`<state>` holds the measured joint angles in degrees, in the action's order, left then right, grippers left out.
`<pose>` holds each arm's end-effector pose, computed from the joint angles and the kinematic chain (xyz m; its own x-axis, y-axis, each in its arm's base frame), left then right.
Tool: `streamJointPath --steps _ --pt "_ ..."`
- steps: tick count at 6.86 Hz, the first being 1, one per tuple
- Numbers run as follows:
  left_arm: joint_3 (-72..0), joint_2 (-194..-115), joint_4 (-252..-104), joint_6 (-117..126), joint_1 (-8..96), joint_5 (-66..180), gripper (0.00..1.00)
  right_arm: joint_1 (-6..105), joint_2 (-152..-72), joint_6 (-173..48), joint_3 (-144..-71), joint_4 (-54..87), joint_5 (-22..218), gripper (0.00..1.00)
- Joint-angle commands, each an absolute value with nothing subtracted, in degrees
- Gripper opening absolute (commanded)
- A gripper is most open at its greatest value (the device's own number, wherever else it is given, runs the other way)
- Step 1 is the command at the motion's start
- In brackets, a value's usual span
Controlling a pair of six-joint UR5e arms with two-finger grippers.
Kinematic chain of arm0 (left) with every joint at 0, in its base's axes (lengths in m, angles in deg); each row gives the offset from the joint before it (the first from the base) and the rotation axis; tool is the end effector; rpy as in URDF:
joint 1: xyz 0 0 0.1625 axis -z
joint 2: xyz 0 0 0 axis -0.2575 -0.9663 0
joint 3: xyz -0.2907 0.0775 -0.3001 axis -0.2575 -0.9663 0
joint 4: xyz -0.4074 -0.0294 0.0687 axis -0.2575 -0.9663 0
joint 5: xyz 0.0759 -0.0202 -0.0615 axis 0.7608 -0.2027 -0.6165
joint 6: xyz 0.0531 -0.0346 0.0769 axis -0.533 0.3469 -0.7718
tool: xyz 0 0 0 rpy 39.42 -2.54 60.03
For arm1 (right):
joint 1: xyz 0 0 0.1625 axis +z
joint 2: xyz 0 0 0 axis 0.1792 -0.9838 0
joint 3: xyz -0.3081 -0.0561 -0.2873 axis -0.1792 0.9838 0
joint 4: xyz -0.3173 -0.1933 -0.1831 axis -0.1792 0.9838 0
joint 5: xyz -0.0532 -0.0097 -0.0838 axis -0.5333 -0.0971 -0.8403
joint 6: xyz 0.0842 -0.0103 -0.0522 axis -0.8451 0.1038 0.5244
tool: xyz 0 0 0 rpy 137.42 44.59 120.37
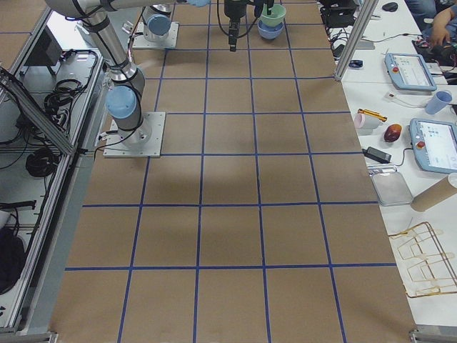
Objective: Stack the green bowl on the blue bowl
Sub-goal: 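Lower the green bowl into the blue bowl and open the left gripper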
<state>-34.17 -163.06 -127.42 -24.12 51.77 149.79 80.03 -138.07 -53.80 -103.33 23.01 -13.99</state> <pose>0.1030 -0.6568 0.2583 -0.9331 -0.1564 0.3237 -0.1758 0.9839 -0.0316 0.1372 -0.4482 0.5341 -0.9920 0.1253 -0.0135 0.1254 0.9921 -0.0085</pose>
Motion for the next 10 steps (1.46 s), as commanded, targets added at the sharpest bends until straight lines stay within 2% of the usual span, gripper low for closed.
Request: streamJointPath --steps 1,4,6,8,10 --pt "-34.01 -162.88 -128.29 -22.68 51.88 150.12 1.00 80.03 -138.07 -53.80 -103.30 22.93 -13.99 1.00" --pt "-33.57 -158.59 -131.27 -20.58 54.42 150.82 1.00 80.03 -138.07 -53.80 -103.39 23.01 -13.99 1.00" --pt "-33.57 -152.11 -136.97 -17.92 56.61 156.60 1.00 80.03 -138.07 -53.80 -103.39 23.01 -13.99 1.00" --pt "-34.09 -146.47 -137.61 -16.79 64.40 166.08 1.00 80.03 -138.07 -53.80 -103.30 23.01 -13.99 1.00" --pt "-34.36 -140.93 -145.13 -16.43 69.87 167.35 1.00 80.03 -138.07 -53.80 -103.30 22.93 -13.99 1.00"
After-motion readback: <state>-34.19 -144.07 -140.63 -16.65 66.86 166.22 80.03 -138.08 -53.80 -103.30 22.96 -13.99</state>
